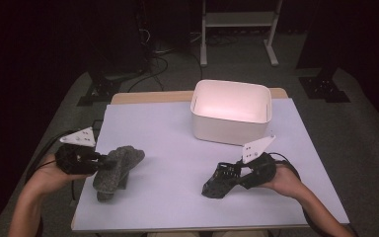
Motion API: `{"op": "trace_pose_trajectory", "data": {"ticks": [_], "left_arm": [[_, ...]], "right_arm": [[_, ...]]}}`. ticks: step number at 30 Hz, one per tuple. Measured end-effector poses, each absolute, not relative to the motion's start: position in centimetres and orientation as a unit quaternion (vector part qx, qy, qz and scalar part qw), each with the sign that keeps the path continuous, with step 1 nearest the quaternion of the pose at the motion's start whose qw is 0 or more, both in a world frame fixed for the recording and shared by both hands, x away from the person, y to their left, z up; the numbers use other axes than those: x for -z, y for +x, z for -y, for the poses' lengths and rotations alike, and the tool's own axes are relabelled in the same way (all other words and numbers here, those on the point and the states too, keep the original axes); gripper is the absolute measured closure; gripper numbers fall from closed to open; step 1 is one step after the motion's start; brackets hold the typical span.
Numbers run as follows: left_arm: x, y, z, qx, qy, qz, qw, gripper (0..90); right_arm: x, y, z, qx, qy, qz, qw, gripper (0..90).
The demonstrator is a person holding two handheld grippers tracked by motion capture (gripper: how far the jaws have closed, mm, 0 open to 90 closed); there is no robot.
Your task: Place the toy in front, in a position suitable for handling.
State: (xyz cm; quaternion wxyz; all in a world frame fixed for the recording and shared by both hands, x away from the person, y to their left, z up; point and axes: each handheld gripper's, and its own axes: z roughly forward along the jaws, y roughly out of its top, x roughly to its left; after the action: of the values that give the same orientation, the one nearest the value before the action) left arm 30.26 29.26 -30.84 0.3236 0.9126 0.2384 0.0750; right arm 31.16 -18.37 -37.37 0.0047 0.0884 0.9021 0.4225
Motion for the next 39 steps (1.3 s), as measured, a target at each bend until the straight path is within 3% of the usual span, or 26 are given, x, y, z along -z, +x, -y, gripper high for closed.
{"op": "trace_pose_trajectory", "data": {"ticks": [12,20,39], "left_arm": [[38.0,32.5,-22.6,0.003,0.923,-0.201,0.327,67.9],[37.4,32.7,-20.5,-0.007,0.922,-0.193,0.337,51.3],[38.9,31.9,-19.0,0.01,0.918,-0.18,0.354,45.2]], "right_arm": [[38.6,30.5,21.8,-0.423,0.103,-0.9,0.006,55.7],[41.2,29.8,25.4,-0.441,0.127,-0.889,-0.013,56.7],[44.9,28.8,28.0,-0.421,0.15,-0.894,-0.028,57.1]]}}
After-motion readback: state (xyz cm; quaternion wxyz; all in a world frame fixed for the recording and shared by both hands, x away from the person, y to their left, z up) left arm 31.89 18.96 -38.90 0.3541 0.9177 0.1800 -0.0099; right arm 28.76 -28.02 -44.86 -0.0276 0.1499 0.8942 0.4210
